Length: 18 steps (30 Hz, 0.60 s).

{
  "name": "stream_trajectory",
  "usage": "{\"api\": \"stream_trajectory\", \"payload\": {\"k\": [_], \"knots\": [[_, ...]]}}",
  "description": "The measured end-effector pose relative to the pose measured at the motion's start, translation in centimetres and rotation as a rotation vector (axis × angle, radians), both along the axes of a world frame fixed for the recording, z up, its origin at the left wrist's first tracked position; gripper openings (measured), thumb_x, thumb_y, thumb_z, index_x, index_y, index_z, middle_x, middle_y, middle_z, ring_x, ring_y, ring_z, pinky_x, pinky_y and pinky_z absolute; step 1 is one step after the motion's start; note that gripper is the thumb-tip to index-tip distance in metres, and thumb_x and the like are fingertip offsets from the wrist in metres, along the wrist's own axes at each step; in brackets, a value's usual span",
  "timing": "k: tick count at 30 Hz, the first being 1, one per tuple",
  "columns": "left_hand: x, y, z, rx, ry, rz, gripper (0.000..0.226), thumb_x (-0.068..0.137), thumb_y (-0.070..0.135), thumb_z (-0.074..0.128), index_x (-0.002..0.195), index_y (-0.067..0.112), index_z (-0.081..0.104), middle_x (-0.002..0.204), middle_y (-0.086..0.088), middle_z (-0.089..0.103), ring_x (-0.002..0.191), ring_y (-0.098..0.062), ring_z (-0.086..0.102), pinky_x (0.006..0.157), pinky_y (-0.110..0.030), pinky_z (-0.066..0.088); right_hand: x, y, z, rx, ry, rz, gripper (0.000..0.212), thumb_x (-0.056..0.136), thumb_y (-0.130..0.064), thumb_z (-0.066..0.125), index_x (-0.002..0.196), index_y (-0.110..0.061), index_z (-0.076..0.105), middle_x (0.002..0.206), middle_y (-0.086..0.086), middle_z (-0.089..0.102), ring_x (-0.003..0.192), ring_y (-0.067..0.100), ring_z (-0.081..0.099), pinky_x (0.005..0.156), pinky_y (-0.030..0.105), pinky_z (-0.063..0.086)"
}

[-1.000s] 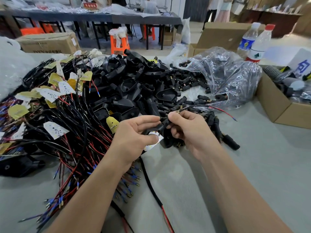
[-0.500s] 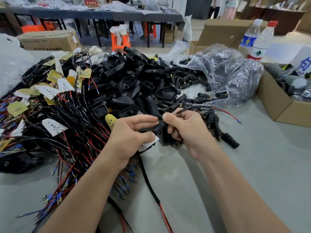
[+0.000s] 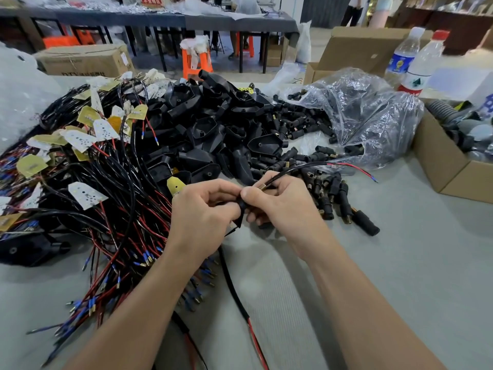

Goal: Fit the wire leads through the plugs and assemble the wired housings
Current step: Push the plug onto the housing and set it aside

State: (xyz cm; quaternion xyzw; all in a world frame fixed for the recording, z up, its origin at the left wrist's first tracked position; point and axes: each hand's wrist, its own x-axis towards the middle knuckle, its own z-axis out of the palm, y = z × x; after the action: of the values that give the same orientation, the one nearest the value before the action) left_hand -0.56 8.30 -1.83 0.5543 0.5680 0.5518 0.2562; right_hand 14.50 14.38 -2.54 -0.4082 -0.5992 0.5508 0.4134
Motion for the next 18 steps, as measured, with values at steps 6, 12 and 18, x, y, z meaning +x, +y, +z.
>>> {"api": "stream_trajectory", "payload": {"k": [6, 12, 18], "knots": [[-0.2, 1.0, 0.2, -0.11, -0.435, -0.053, 0.028, 0.075, 0.019, 0.058, 0.086, 0.018, 0.083, 0.093, -0.01, 0.08, 0.096, -0.023, 0.076, 0.086, -0.03, 0.056, -0.1, 0.3, 0.4, 0.009, 0.054, -0.169, 0.017, 0.082, -0.026, 0.075, 0.071, -0.015, 0.068, 0.058, 0.009, 0.068, 0.045, 0.017, 0.058, 0.043, 0.024, 0.041], [-0.4, 1.1, -0.1, -0.241, -0.457, -0.199, 0.032, 0.086, 0.011, 0.067, 0.094, 0.037, 0.083, 0.1, -0.004, 0.08, 0.091, -0.025, 0.078, 0.07, -0.028, 0.062, 1.5, 1.2, 1.0, -0.059, 0.187, -0.381, 0.028, 0.09, -0.031, 0.074, 0.078, -0.006, 0.068, 0.059, 0.007, 0.066, 0.044, 0.014, 0.049, 0.04, 0.02, 0.035], [-1.0, 1.1, -0.3, -0.225, -0.476, -0.161, 0.034, 0.097, 0.0, 0.065, 0.094, 0.03, 0.083, 0.095, -0.013, 0.08, 0.084, -0.027, 0.079, 0.067, -0.023, 0.062, 0.8, 0.4, 1.1, -0.068, 0.187, -0.313, 0.026, 0.094, -0.022, 0.071, 0.073, -0.01, 0.064, 0.057, 0.008, 0.063, 0.044, 0.014, 0.044, 0.042, 0.019, 0.035]]}}
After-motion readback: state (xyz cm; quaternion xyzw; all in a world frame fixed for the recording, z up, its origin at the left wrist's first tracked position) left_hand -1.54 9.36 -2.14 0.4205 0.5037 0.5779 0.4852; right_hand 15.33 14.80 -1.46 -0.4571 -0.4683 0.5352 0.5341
